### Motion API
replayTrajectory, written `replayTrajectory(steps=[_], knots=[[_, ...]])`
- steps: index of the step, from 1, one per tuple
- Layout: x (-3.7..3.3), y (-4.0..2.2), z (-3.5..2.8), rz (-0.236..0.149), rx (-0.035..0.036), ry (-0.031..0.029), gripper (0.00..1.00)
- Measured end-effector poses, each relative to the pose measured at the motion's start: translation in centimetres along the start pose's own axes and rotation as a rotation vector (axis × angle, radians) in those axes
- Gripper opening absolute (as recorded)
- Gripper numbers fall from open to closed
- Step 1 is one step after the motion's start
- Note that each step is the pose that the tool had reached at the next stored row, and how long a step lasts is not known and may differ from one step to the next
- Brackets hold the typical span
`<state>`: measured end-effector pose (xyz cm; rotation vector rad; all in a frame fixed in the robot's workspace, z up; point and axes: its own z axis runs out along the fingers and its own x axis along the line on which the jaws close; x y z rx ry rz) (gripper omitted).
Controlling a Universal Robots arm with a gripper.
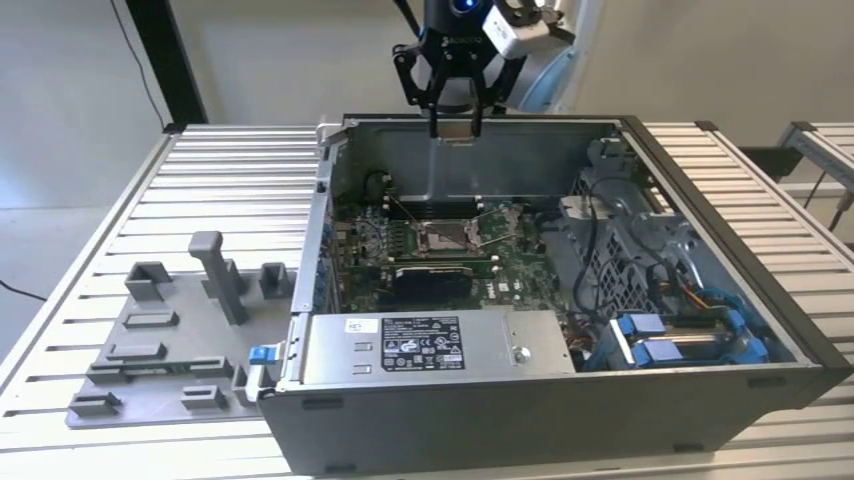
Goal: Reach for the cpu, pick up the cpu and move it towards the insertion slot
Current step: 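Pick up the cpu and move it towards the insertion slot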
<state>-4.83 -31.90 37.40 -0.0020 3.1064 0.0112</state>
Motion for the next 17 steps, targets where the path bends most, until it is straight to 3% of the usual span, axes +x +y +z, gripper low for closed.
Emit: replayTrajectory(steps=[2, 5, 11, 17], knots=[[0.00, 0.10, -0.02, 0.000, -0.0002, -0.0038, 0.00], [-0.01, 0.12, -0.19, 0.006, -0.0007, -0.0040, 0.00], [0.04, 0.12, -0.27, 0.054, 0.0013, -0.0042, 0.00], [0.04, 0.12, -0.26, 0.054, 0.0010, -0.0044, 0.00]])
